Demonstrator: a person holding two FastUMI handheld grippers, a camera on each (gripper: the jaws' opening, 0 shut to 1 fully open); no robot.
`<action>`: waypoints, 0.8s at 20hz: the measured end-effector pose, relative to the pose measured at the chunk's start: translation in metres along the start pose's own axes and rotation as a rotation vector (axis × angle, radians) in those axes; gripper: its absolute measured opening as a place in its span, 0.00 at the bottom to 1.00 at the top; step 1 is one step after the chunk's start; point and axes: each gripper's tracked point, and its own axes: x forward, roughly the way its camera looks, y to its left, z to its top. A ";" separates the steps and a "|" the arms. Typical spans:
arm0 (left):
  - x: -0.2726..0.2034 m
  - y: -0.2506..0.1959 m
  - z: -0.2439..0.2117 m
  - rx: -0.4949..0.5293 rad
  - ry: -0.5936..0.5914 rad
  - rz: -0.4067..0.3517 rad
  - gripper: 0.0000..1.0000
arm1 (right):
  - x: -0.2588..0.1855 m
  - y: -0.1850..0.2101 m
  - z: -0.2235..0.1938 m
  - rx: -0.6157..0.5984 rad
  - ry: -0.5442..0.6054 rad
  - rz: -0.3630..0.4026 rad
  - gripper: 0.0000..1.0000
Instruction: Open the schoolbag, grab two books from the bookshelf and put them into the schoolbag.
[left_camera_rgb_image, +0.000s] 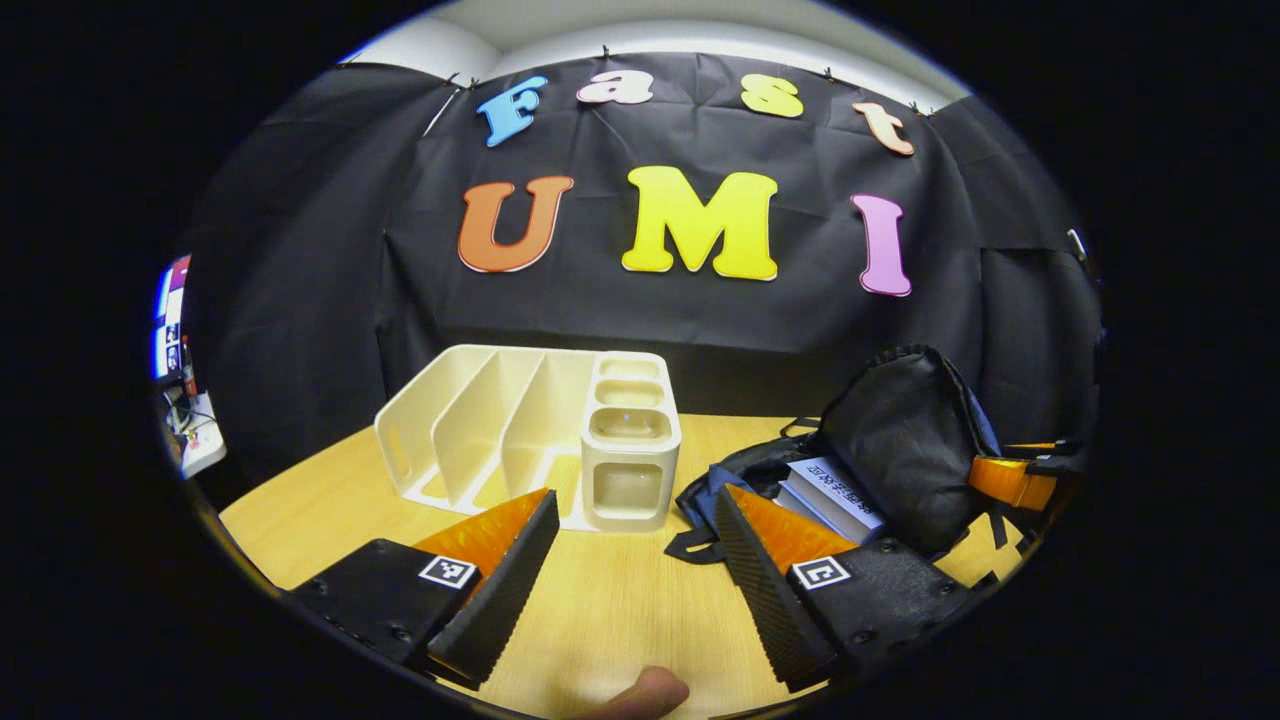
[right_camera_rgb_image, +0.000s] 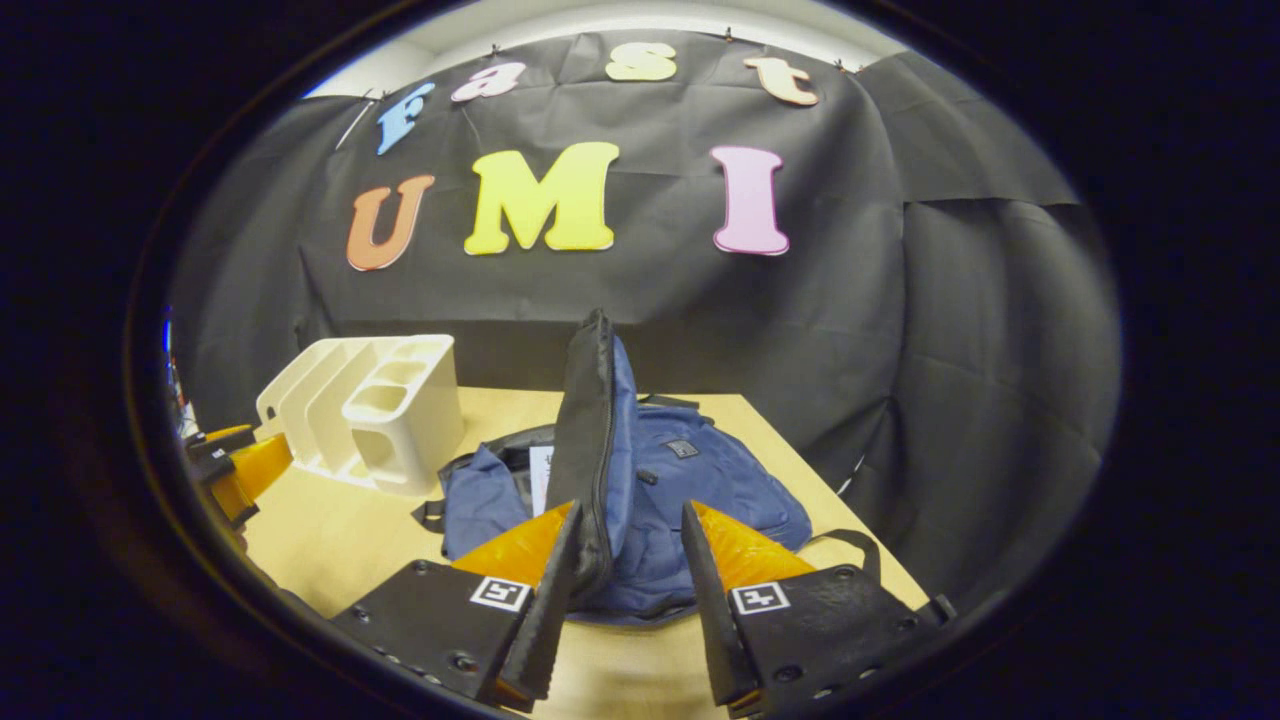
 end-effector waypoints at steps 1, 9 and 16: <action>-0.009 0.000 0.003 0.010 -0.009 -0.009 0.98 | -0.010 0.003 0.003 -0.003 -0.026 0.013 0.67; -0.076 -0.003 0.029 0.013 -0.102 -0.046 0.98 | -0.104 0.001 0.027 -0.009 -0.265 -0.020 0.68; -0.105 0.001 0.049 0.060 -0.150 -0.016 0.98 | -0.143 0.009 0.025 -0.041 -0.329 0.008 0.96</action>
